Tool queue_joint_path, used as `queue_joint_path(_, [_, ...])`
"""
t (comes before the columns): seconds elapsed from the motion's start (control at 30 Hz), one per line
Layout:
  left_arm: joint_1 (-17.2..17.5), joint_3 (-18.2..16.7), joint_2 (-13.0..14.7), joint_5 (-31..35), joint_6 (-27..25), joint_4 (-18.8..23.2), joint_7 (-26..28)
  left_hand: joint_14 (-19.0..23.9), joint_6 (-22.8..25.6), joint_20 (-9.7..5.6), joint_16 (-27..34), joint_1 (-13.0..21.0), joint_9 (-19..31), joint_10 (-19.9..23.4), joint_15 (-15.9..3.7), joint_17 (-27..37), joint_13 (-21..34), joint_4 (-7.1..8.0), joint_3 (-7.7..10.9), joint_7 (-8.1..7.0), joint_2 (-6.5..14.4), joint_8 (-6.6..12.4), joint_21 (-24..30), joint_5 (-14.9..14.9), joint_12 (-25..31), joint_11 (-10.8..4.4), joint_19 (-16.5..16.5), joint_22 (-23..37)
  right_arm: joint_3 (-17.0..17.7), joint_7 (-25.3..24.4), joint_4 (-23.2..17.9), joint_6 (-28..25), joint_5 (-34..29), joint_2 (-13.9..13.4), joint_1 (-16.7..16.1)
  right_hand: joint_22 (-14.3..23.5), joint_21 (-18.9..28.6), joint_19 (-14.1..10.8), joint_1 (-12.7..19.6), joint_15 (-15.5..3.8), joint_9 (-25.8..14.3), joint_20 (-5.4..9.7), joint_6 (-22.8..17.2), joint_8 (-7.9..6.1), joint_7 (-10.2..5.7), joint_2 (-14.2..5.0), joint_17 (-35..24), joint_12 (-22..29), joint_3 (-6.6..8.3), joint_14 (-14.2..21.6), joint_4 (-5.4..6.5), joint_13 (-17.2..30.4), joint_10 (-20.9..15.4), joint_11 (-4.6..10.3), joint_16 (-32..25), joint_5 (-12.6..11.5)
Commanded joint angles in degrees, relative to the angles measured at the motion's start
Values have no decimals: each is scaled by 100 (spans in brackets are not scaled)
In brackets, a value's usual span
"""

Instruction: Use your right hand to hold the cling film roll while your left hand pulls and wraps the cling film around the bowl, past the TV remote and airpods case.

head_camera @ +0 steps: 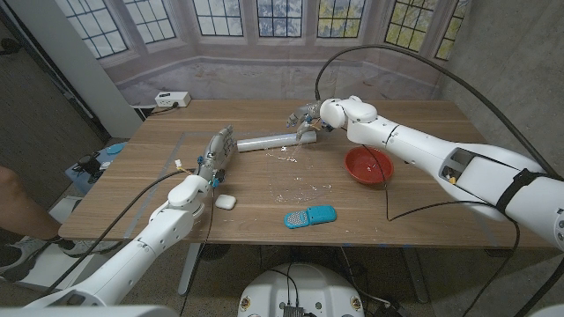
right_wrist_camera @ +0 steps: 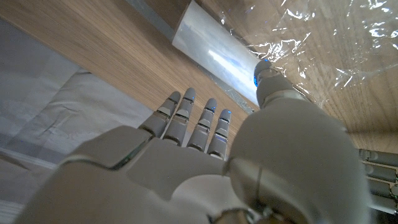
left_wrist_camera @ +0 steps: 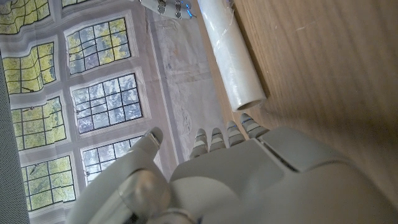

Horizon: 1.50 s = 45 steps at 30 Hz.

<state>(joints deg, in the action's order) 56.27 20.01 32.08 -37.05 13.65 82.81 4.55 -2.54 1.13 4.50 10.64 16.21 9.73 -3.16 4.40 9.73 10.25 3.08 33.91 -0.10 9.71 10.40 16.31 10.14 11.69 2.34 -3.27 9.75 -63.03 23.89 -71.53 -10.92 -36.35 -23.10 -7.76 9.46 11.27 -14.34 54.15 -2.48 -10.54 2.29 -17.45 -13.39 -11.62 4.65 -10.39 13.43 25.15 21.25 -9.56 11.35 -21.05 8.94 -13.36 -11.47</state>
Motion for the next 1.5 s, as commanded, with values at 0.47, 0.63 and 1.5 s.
queue_joint_path(0.47, [155, -37, 77, -37, -72, 170, 57, 76, 96, 27, 12, 27, 35, 46, 22, 9, 36, -8, 70, 27, -14, 38, -52, -5, 40, 18, 104, 13, -267, -434, 427, -186, -43, 256, -3, 26, 43, -121, 191, -685, -6, 17, -30, 20, 4, 25, -17, -35, 112, 207, -43, 19, -72, 6, -36, -44])
queue_joint_path(0.63, [141, -38, 100, -37, -93, 178, 36, 89, 110, 32, 11, 24, 35, 48, 26, 9, 36, -9, 77, 35, -15, 39, -62, -6, 37, 16, 115, 13, -294, -605, 494, -217, -71, 285, -22, 29, 46, -173, 230, -734, -8, 34, -104, 18, -14, 41, -23, -19, 150, 341, -35, 22, -190, 43, -58, -47])
queue_joint_path(1.5, [-44, -1, 43, -99, -131, -88, -119, 127, 143, 33, 1, 10, 37, 59, 22, 10, 38, -14, 107, 43, -19, 32, -108, -8, 26, 16, 157, 15, -603, -790, 1150, -170, -53, 601, 176, 36, 41, -414, 311, -980, -22, 154, -819, -77, -39, 81, -57, 44, 384, 961, 14, 72, -809, 118, -98, -45])
